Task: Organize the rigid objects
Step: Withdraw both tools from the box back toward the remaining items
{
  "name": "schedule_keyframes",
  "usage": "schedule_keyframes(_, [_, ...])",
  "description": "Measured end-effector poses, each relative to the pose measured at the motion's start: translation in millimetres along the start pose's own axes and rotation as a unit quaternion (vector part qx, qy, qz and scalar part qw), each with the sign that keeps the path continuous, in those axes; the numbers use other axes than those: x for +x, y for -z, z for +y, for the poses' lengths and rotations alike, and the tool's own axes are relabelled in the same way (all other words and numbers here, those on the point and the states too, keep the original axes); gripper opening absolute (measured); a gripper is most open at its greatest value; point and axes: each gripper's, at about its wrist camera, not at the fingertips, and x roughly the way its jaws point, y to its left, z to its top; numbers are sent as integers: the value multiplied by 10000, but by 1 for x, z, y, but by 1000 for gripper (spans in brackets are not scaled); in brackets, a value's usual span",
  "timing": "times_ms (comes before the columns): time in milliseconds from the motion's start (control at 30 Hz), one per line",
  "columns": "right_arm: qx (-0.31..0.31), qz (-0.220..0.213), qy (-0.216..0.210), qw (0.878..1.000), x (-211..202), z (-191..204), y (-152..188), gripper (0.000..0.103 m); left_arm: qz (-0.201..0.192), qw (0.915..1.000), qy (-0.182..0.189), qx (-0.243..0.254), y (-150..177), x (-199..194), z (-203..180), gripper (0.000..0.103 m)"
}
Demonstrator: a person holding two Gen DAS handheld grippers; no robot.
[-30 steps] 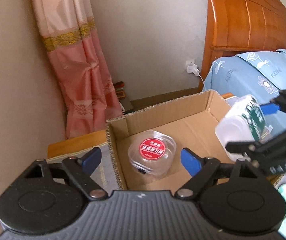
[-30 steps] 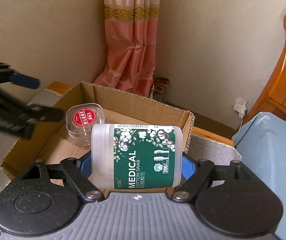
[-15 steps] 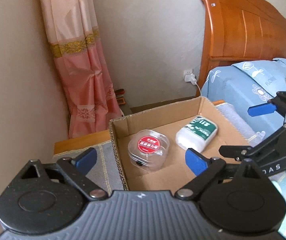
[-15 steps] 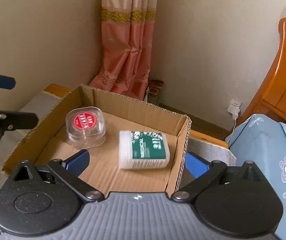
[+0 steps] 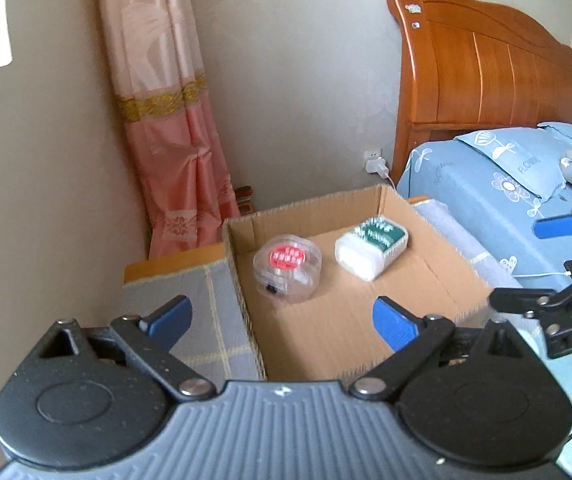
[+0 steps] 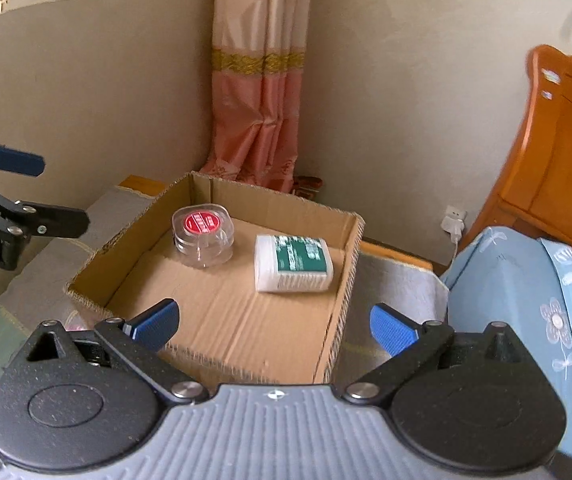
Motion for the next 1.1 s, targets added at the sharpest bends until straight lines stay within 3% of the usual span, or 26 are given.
schedule_keyframes(200, [468,127,266,9985,-7,-3,63,103,15,9990,37,-453,47,-8,6,97])
schedule_keyframes(467, [1193,253,640,9905,-8,-10,129,103,150,9972,-287,-673,98,-18,10,97])
schedule_keyframes(733, [872,607,994,9894,7,-3,158,103,488,9947,-343,-840,140,-23,9,97])
schedule_keyframes(867, [938,732,871,9891,15,-4,163,103,852,9917,-207,-938,156,-11,6,97])
schedule_keyframes(1100, [790,804,792,9905,20,2,167,103,1156,9870,-68,-1118,171,12,0,97])
